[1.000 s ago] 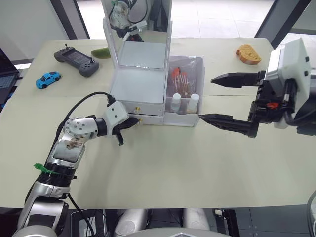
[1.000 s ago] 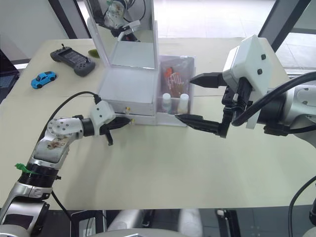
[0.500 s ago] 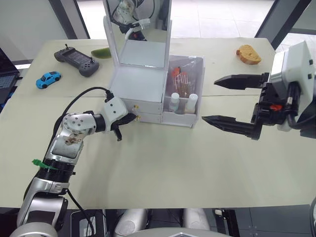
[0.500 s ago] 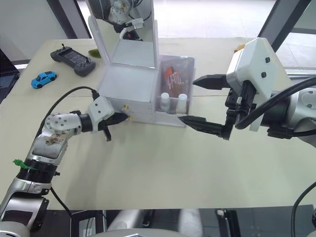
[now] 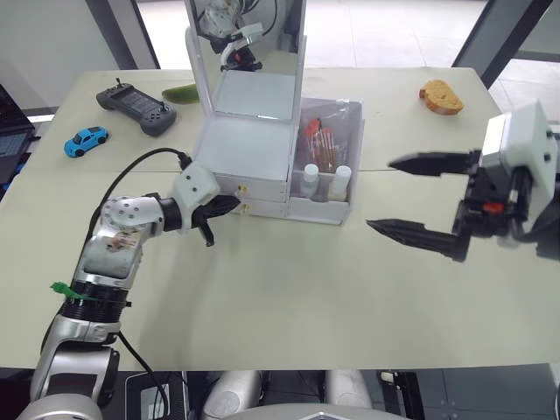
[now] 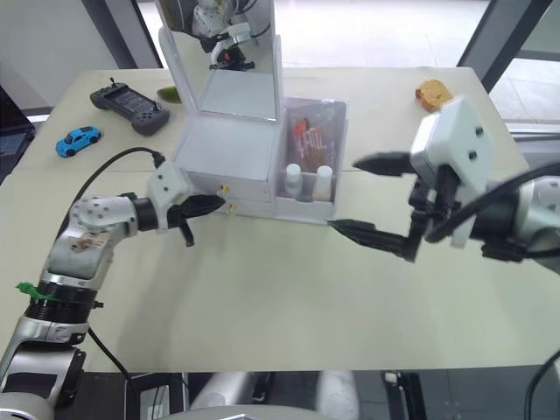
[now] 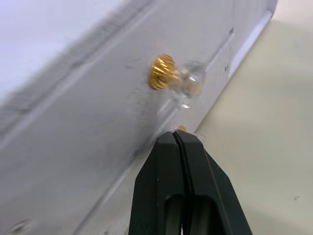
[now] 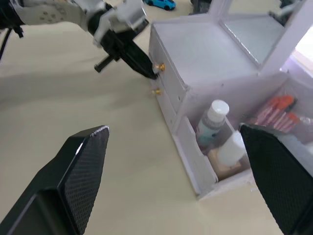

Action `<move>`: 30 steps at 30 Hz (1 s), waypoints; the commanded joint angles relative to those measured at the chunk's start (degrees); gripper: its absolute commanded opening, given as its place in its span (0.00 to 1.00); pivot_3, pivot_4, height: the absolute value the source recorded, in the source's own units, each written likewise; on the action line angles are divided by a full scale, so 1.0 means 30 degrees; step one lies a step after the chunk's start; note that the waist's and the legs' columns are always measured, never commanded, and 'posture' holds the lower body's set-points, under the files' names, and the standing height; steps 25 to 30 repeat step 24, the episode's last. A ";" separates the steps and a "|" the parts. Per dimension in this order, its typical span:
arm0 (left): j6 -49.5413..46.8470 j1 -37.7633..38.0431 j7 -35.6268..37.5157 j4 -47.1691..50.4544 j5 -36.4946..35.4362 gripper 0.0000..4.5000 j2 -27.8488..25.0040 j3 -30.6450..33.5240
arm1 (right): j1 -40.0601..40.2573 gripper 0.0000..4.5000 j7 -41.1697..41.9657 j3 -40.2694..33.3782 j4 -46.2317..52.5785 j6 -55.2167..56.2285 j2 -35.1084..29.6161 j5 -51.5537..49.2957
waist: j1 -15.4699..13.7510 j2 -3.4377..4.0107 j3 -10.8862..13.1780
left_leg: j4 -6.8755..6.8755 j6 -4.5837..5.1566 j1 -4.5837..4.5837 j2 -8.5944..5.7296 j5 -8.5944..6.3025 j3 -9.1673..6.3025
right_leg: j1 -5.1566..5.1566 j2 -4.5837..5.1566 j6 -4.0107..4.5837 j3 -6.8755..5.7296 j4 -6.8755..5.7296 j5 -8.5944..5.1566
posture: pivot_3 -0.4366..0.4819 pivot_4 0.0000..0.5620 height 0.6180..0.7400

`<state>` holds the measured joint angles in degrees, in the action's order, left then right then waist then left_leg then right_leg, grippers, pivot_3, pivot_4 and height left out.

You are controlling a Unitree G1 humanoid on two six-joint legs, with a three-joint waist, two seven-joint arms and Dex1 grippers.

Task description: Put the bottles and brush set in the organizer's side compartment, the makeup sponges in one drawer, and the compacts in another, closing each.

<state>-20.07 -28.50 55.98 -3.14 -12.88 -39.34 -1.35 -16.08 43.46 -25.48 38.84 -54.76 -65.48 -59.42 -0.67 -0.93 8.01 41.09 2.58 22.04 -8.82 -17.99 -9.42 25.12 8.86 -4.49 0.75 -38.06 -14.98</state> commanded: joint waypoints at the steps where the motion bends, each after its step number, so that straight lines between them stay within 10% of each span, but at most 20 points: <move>1: -0.1469 -0.0531 0.0249 -0.0608 -0.1719 0.01 -0.0846 0.2269 | 0.0915 1.00 0.0176 -0.2472 -0.1389 -0.0330 0.0318 -0.0555 | 0.0038 0.0001 0.0000 | -0.0001 0.0000 -0.0008 -0.0001 0.0000 0.0005 | 0.0000 0.0001 0.0000 0.0004 0.0002 0.0000 | 0.48 0.27 1.00; 16: 0.0509 -0.2771 0.1558 -0.8626 -0.1033 0.99 -0.4994 0.4017 | 0.8323 1.00 0.0624 -0.5785 -0.5898 0.9882 0.7695 0.7707 | 0.0241 -0.0009 -0.0017 | -0.0016 -0.0001 -0.0075 -0.0056 0.0000 -0.0025 | -0.0027 -0.0006 -0.0005 0.0021 -0.0038 0.0002 | 0.48 0.27 1.00; 30: 0.4145 0.0228 -0.0204 -0.8410 -0.0616 1.00 -0.4377 0.5279 | 0.8518 1.00 -0.0765 -0.4562 -0.6343 1.1842 0.9056 0.9650 | 0.0565 0.0002 -0.0023 | -0.0081 -0.0002 -0.0134 -0.0039 0.0000 -0.0025 | -0.0020 -0.0032 -0.0004 0.0023 -0.0022 0.0002 | 0.48 0.27 1.00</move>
